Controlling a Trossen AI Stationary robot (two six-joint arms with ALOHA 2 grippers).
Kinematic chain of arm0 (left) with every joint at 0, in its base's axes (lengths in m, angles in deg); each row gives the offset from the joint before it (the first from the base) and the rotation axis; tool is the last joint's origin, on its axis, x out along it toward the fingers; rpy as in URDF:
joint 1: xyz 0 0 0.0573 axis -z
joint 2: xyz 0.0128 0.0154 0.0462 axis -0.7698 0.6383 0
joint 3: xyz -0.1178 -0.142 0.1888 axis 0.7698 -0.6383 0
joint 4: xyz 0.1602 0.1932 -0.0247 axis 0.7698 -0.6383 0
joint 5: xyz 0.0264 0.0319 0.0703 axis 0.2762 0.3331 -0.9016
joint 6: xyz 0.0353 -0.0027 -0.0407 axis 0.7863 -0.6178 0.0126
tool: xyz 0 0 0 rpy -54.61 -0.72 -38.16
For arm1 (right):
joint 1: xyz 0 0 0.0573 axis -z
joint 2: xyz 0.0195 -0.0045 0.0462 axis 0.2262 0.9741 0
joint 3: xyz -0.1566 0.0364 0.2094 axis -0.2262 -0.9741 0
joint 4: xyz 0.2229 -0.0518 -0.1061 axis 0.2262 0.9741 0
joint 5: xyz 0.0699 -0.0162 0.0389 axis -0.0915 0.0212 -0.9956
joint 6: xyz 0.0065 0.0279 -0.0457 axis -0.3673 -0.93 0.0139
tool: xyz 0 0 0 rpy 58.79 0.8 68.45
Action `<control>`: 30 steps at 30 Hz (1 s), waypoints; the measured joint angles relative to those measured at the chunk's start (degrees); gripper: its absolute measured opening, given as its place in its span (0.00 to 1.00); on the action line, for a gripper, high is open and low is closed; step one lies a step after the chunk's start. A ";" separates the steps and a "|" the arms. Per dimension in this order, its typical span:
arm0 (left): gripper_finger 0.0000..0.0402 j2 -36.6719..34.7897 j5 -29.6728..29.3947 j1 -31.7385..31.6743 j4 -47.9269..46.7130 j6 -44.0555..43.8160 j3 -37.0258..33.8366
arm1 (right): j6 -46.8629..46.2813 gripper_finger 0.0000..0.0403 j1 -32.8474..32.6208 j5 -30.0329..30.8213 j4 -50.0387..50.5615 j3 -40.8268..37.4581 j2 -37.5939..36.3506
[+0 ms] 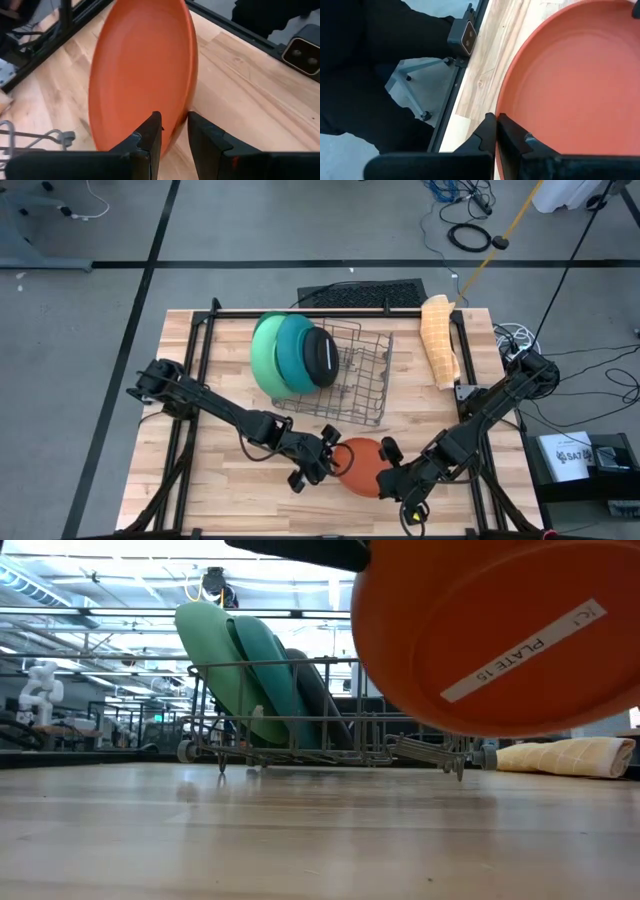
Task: Sort dishes
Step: Put the orange plate into the dish rack
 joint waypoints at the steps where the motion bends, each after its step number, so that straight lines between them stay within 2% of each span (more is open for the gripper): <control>1: 0.23 0.06 0.73 0.00 -0.06 0.02 0.00 | 0.19 0.00 0.17 -0.01 0.00 0.00 0.00; 4: 0.23 0.37 3.02 -0.01 0.26 0.02 0.00 | 1.09 0.00 0.40 0.10 -0.28 0.00 0.00; 11: 0.22 1.51 1.93 -0.02 0.02 0.26 0.04 | 3.15 0.00 1.30 0.19 -1.61 0.00 0.00; 14: 0.16 1.53 0.63 0.08 -0.22 1.46 0.02 | 3.44 0.00 1.48 0.01 -1.46 0.00 -0.02; 17: 0.04 1.43 2.66 0.24 -0.76 2.60 -0.09 | 3.49 0.00 1.49 0.52 -1.33 0.00 -0.08; 20: 0.02 1.25 5.21 0.40 -3.49 3.06 1.32 | 1.60 0.01 1.49 0.23 -1.77 0.03 -0.13; 25: 0.01 1.08 4.99 1.83 -11.26 4.70 6.92 | 0.19 0.09 1.43 0.28 -0.54 2.79 -0.72; 30: 0.01 0.86 5.81 1.95 -20.62 4.68 13.14 | 3.61 0.21 1.37 1.58 3.12 9.21 -1.63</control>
